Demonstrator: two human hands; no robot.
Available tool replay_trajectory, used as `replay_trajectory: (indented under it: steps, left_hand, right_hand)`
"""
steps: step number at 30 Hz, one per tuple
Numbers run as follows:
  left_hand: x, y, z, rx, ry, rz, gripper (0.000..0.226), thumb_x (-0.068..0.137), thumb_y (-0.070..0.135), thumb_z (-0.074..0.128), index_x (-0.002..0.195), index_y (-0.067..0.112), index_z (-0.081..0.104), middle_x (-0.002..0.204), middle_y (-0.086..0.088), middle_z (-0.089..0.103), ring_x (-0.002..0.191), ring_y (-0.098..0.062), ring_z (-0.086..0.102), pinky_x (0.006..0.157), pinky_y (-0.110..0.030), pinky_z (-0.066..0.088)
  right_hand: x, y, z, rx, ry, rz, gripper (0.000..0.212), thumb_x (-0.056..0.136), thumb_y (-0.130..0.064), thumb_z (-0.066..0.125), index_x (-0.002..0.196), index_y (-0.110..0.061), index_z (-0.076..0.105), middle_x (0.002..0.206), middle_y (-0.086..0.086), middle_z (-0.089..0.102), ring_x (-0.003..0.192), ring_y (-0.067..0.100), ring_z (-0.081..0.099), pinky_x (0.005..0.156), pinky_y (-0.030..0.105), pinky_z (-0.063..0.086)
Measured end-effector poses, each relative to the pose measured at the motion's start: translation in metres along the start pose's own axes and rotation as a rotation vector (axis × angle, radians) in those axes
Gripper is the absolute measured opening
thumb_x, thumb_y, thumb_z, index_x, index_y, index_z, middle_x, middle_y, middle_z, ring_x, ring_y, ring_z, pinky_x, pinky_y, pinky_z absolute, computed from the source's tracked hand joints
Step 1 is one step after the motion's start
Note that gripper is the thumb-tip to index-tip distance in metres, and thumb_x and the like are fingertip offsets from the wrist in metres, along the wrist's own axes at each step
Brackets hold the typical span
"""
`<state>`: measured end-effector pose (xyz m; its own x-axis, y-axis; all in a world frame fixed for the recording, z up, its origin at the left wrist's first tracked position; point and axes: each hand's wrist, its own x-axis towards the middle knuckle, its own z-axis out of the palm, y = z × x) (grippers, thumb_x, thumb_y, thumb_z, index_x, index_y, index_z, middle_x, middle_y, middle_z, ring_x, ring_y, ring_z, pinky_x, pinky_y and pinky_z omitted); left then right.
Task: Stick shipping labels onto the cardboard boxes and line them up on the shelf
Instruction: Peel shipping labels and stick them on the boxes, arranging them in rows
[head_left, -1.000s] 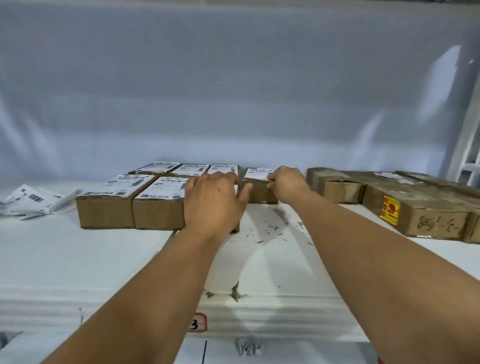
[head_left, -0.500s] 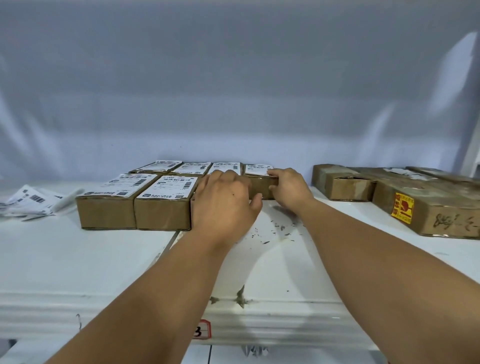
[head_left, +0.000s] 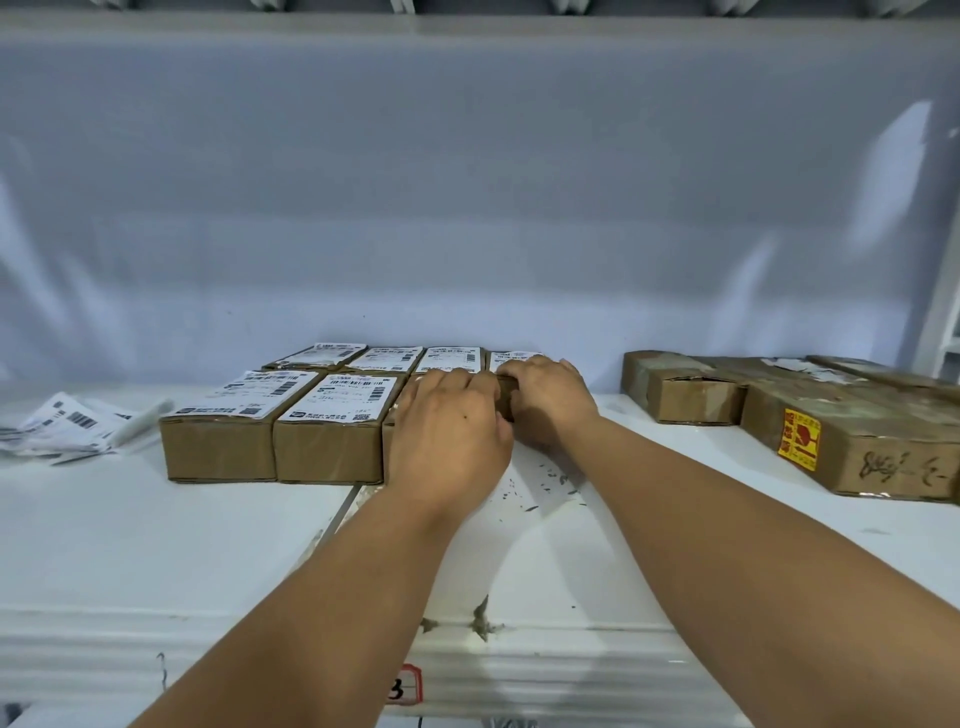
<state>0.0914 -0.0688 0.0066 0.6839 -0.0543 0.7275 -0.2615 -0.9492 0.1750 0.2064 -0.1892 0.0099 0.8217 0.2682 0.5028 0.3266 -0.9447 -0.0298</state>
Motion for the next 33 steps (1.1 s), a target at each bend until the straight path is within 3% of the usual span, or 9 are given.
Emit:
replay_trajectory:
  steps: [3,9,14,18,23,26,28,31,33]
  left_hand:
    - [0.0,0.0,0.0,0.006,-0.003,0.001,0.026,0.091,0.023,0.043,0.113,0.021,0.056,0.114,0.001,0.058,0.113,-0.02,0.043,0.095,-0.028,0.027]
    - [0.0,0.002,-0.002,-0.013,-0.045,-0.029,0.023,0.09,0.022,0.043,0.11,0.019,0.055,0.112,0.0,0.057,0.112,-0.02,0.044,0.091,-0.031,0.035]
    - [0.0,0.001,-0.002,-0.02,-0.07,-0.037,0.02,0.09,0.023,0.044,0.104,0.019,0.057,0.11,0.001,0.058,0.11,-0.02,0.045,0.087,-0.033,0.041]
    - [0.0,0.0,-0.001,-0.006,-0.065,-0.017,0.019,0.09,0.024,0.043,0.102,0.02,0.056,0.109,0.002,0.057,0.108,-0.02,0.045,0.085,-0.033,0.041]
    - [0.001,0.0,-0.001,-0.007,-0.052,-0.012,0.019,0.09,0.027,0.043,0.103,0.02,0.055,0.109,0.002,0.057,0.108,-0.019,0.045,0.085,-0.033,0.041]
    - [0.0,0.002,-0.002,0.034,-0.036,0.011,0.024,0.093,0.034,0.041,0.108,0.019,0.053,0.109,-0.001,0.059,0.108,-0.022,0.049,0.086,-0.034,0.038]
    - [0.001,0.002,-0.003,0.036,-0.022,0.016,0.028,0.093,0.037,0.041,0.112,0.019,0.052,0.11,-0.002,0.059,0.108,-0.023,0.05,0.087,-0.034,0.037]
    - [0.002,0.001,-0.002,-0.01,-0.003,0.003,0.03,0.093,0.035,0.042,0.117,0.018,0.052,0.114,-0.002,0.057,0.111,-0.023,0.048,0.086,-0.034,0.038]
    - [0.001,0.001,-0.003,-0.043,0.003,0.014,0.028,0.093,0.03,0.042,0.115,0.017,0.053,0.113,-0.002,0.057,0.11,-0.022,0.047,0.086,-0.034,0.038]
  right_hand:
    - [-0.001,-0.002,-0.001,-0.049,-0.055,-0.039,0.042,0.081,-0.021,0.049,0.12,-0.035,0.049,0.11,0.003,0.058,0.119,0.017,0.043,0.108,0.036,0.02]
    - [-0.003,-0.003,-0.005,-0.002,-0.137,0.002,0.051,0.082,-0.025,0.051,0.13,-0.038,0.043,0.119,0.007,0.044,0.112,0.026,0.048,0.095,0.032,0.042]
    - [-0.003,-0.003,-0.005,0.071,-0.129,0.076,0.051,0.079,-0.02,0.056,0.129,-0.021,0.046,0.125,0.006,0.05,0.117,0.025,0.05,0.095,0.035,0.045]
    - [-0.005,0.0,-0.01,0.164,-0.11,0.145,0.039,0.078,-0.014,0.057,0.116,-0.013,0.05,0.114,0.009,0.061,0.104,0.028,0.055,0.085,0.035,0.049]
    - [-0.009,0.004,-0.005,0.239,-0.063,0.121,0.044,0.079,-0.008,0.055,0.123,-0.013,0.05,0.126,0.008,0.055,0.115,0.024,0.05,0.092,0.03,0.043]
    - [-0.014,0.006,-0.005,0.182,0.022,0.026,0.057,0.082,-0.008,0.051,0.138,-0.012,0.041,0.148,0.005,0.035,0.141,0.018,0.024,0.111,0.026,0.024]
    - [-0.016,0.006,-0.008,0.19,0.135,0.017,0.059,0.084,-0.008,0.05,0.141,-0.014,0.039,0.148,0.005,0.034,0.142,0.018,0.019,0.112,0.028,0.023]
    - [-0.022,0.011,-0.013,0.197,0.213,0.156,0.057,0.084,-0.012,0.052,0.14,-0.019,0.043,0.145,0.007,0.035,0.138,0.022,0.023,0.108,0.033,0.028]
    - [-0.027,0.02,-0.017,0.134,0.194,0.292,0.057,0.086,-0.016,0.051,0.142,-0.02,0.038,0.148,0.011,0.029,0.141,0.027,0.015,0.114,0.038,0.021]
